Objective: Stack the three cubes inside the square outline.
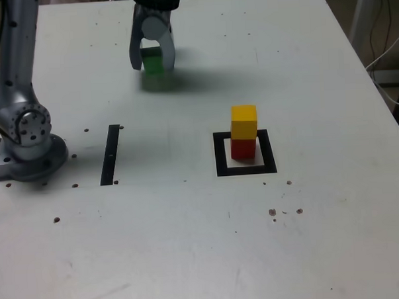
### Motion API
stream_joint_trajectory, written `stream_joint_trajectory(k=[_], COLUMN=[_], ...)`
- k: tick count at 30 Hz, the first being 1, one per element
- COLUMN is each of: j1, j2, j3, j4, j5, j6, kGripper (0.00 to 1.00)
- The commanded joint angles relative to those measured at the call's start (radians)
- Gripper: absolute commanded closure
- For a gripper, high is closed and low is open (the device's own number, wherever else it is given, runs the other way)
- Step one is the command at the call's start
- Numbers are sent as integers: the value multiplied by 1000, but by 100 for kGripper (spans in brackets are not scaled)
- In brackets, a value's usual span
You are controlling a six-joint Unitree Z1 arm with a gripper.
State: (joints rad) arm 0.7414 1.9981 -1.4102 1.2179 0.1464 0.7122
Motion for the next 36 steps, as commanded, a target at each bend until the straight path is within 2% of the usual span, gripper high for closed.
stream_joint_trajectory(k=[1,4,9,13,28,36], j1=[-36,-92,-219,-315,-580,-675], j2=[-33,-60,-101,-109,-66,-13], j3=[-3,-16,-59,-99,-292,-407], j4=[24,51,103,142,286,360], j5=[-20,-35,-31,-42,-81,-104], j6=[-11,-36,-122,-196,-408,-452], kGripper=[71,71,71,71,71,71])
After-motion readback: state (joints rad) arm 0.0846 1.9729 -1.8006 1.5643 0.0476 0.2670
